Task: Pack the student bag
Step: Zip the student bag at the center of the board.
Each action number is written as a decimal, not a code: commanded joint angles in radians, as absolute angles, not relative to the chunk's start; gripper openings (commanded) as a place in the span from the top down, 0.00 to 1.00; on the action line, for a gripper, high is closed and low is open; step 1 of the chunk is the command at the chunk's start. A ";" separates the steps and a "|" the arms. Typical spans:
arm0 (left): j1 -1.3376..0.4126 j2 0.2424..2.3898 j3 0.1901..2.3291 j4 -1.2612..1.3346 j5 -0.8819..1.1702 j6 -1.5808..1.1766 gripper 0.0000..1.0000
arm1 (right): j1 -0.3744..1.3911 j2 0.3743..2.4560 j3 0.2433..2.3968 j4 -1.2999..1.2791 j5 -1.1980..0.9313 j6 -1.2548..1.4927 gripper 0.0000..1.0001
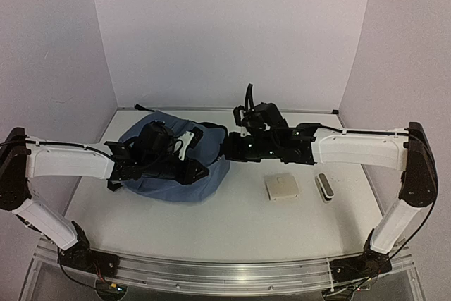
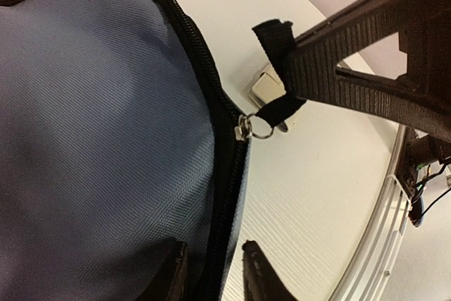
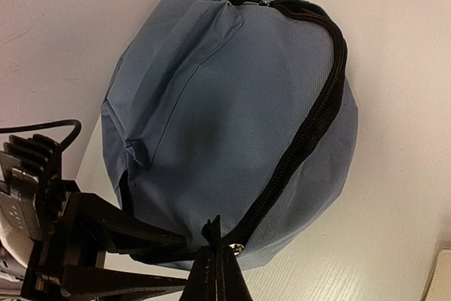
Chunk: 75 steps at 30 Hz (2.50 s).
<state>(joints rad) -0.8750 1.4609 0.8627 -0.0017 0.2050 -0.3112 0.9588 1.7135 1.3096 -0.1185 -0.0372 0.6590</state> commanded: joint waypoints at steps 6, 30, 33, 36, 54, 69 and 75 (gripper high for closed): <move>-0.919 1.473 0.888 0.006 0.158 -0.308 0.99 | 0.962 1.765 1.437 -0.040 -0.009 0.676 1.00; -1.033 1.485 0.844 -0.068 0.077 -0.367 1.00 | 0.937 1.869 1.437 -0.072 0.282 0.733 1.00; -1.046 1.486 0.843 -0.092 0.078 -0.374 1.00 | 0.924 1.860 1.425 -0.072 0.292 0.736 1.00; -1.059 1.480 0.835 -0.107 0.078 -0.383 1.00 | 0.914 1.856 1.418 -0.072 0.298 0.734 1.00; -1.117 1.379 0.784 -0.233 0.089 -0.464 1.00 | 0.840 1.862 1.409 -0.072 0.314 0.723 1.00; -1.117 1.285 0.869 -0.193 -0.022 -0.507 0.55 | 0.910 1.764 1.281 -0.008 0.064 0.653 1.00; -1.106 1.414 1.006 -0.163 -0.122 -0.455 0.28 | 0.941 1.723 1.261 -0.008 0.070 0.683 1.00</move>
<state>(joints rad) -1.1129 1.3364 0.8951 -0.2108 -0.0286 -0.4930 0.9198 1.7946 1.2726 -0.0517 0.0804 0.6705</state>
